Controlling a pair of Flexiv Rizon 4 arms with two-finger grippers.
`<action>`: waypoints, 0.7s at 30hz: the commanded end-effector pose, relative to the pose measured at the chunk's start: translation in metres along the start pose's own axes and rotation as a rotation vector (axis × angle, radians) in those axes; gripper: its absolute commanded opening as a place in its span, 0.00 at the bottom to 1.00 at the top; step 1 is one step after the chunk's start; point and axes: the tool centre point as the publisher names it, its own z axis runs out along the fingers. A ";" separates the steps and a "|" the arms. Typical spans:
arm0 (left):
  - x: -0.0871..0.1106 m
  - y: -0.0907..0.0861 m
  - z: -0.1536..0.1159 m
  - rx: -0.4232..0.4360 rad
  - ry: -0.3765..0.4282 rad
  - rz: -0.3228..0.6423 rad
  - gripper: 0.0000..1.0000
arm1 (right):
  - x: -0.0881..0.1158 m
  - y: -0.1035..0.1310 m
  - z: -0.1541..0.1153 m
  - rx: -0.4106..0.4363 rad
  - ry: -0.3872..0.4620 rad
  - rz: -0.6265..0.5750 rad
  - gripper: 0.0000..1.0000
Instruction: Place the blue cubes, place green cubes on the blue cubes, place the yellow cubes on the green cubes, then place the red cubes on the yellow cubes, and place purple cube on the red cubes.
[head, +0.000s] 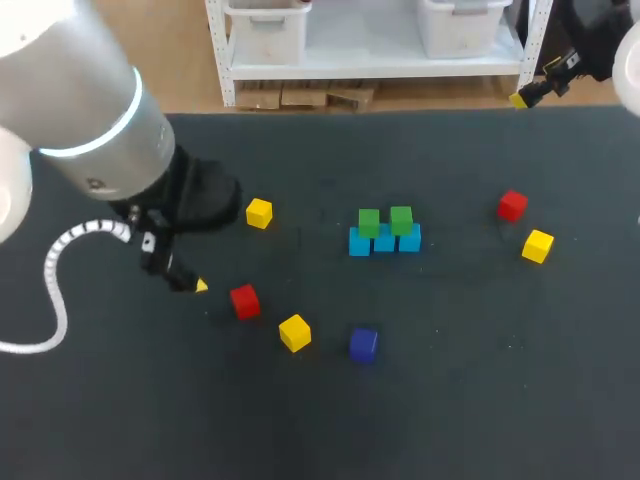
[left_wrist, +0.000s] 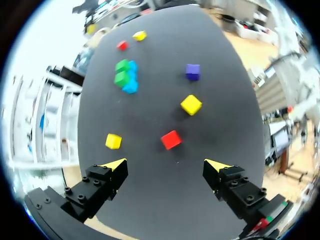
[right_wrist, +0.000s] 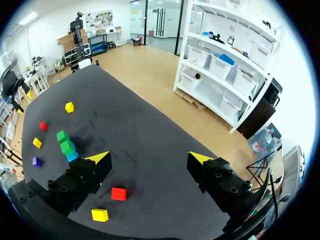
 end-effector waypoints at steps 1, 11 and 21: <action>-0.004 -0.012 0.001 0.079 -0.033 0.356 1.00 | 0.001 0.000 -0.001 0.000 -0.001 0.000 1.00; -0.038 -0.015 0.009 0.183 0.000 0.549 1.00 | 0.001 0.000 -0.001 0.000 -0.001 0.000 1.00; -0.044 -0.010 0.012 0.184 0.011 0.523 1.00 | 0.001 0.000 -0.001 0.000 -0.001 0.000 1.00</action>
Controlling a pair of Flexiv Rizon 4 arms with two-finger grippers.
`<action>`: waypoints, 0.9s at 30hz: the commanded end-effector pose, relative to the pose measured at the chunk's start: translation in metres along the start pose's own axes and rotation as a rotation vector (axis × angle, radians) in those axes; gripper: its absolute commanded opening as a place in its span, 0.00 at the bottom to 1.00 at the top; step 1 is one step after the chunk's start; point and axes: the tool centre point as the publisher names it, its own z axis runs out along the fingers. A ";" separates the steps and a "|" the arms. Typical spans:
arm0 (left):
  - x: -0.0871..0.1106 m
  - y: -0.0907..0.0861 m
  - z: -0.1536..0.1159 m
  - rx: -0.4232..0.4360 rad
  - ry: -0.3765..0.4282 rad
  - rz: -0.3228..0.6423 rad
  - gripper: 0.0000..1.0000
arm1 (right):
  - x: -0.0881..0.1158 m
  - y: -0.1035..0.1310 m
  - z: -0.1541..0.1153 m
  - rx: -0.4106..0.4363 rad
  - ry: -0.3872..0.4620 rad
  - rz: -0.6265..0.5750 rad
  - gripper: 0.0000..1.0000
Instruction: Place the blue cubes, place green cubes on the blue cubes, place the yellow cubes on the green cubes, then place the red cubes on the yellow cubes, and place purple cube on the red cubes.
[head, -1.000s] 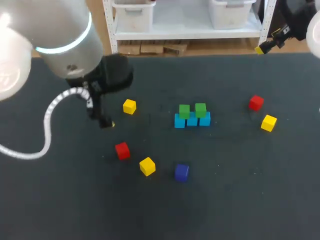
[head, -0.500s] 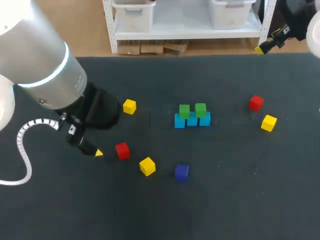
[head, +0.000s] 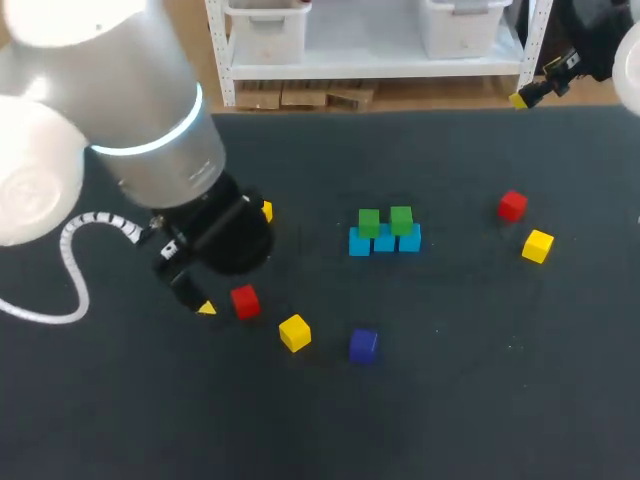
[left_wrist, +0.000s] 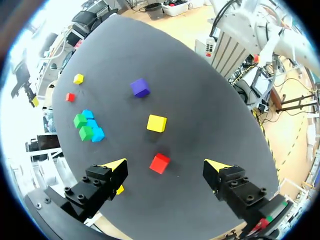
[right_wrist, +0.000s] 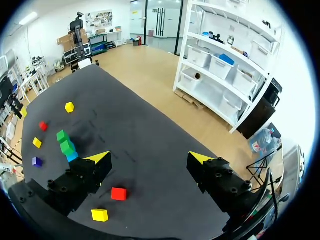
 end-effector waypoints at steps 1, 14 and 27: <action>0.000 0.007 0.002 0.044 0.003 -0.001 1.00 | 0.001 0.000 -0.001 0.000 -0.001 0.000 1.00; 0.018 -0.010 -0.026 -0.069 0.006 -0.078 1.00 | 0.001 0.000 -0.001 0.000 -0.001 0.000 1.00; -0.021 0.012 0.012 -0.003 -0.034 -0.053 1.00 | 0.001 0.000 -0.001 0.000 -0.001 0.000 1.00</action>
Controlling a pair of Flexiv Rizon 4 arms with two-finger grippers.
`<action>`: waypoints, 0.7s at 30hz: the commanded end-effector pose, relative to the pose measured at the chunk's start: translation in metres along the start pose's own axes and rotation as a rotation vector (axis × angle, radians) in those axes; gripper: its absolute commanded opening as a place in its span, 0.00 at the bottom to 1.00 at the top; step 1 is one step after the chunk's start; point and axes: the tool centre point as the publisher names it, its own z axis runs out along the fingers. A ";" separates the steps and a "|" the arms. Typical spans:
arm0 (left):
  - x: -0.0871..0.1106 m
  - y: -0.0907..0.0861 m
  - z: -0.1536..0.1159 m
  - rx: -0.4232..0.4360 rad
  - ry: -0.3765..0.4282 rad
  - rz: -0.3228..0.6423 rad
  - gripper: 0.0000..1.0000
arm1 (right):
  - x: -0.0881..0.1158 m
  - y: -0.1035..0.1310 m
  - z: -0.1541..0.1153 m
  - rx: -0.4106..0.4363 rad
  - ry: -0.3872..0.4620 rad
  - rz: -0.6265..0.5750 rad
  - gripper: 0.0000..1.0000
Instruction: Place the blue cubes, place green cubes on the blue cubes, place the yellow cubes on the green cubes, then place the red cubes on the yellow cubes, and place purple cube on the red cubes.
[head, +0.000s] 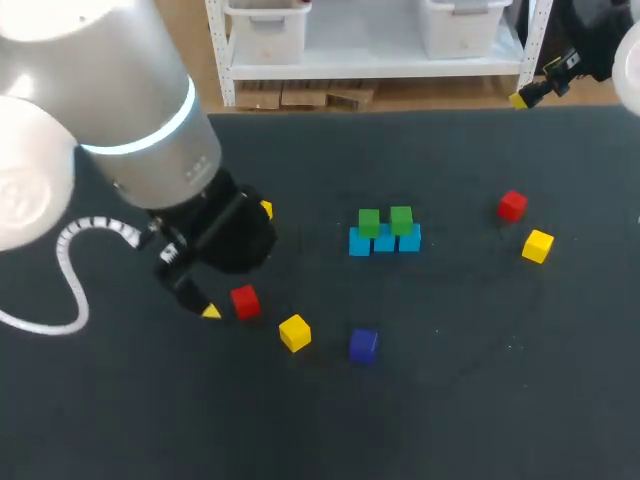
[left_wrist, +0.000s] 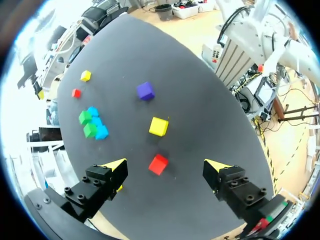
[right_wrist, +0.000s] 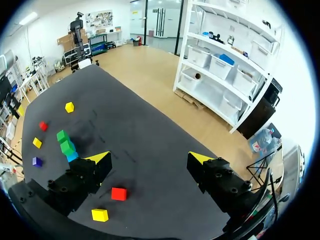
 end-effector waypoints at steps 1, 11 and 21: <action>-0.014 0.018 0.026 0.036 0.002 0.017 1.00 | 0.001 0.001 -0.001 0.000 -0.001 0.000 1.00; -0.037 0.040 0.078 0.131 -0.003 0.116 1.00 | 0.001 0.001 -0.001 0.000 -0.001 0.000 1.00; -0.036 0.046 0.106 0.210 0.016 0.105 1.00 | 0.001 0.001 -0.001 0.000 -0.001 0.000 1.00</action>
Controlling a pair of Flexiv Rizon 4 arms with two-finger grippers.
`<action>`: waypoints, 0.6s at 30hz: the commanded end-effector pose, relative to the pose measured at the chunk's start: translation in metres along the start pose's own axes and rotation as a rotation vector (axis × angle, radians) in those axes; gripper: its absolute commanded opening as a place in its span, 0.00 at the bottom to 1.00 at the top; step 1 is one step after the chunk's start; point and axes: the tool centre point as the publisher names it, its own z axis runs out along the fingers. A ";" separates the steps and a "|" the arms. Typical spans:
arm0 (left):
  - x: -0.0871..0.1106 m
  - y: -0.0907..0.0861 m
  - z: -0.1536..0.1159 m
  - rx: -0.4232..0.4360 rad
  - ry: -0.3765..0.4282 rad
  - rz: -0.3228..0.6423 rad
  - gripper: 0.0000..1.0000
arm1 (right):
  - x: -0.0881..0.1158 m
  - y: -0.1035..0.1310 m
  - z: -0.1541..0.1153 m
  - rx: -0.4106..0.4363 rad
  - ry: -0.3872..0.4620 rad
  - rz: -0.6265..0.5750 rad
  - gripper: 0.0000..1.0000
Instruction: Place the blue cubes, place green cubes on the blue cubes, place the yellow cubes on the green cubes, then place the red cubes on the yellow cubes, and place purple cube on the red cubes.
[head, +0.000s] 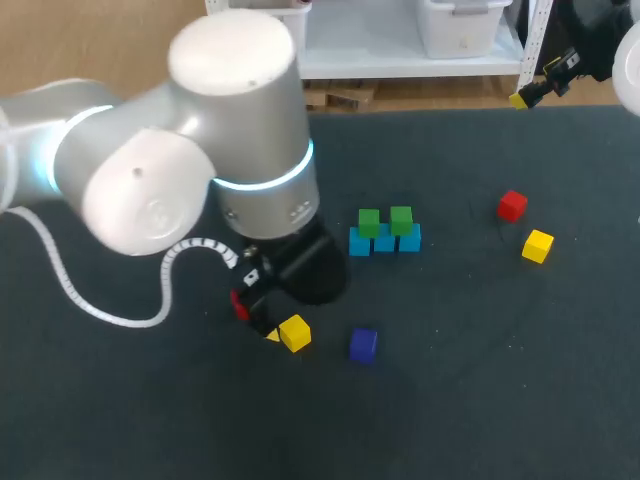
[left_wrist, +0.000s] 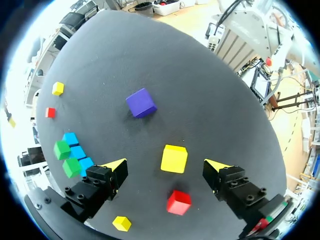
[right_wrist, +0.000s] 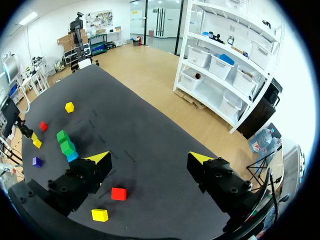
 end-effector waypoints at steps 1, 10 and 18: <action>0.001 0.012 0.015 0.084 0.001 -0.012 1.00 | 0.001 0.000 -0.001 0.000 -0.001 0.000 1.00; 0.003 0.007 0.024 0.103 0.005 -0.039 0.99 | 0.001 0.000 -0.001 0.000 -0.001 0.000 1.00; 0.004 0.006 0.031 0.116 0.034 -0.058 0.87 | 0.001 0.000 -0.001 0.000 -0.001 0.000 1.00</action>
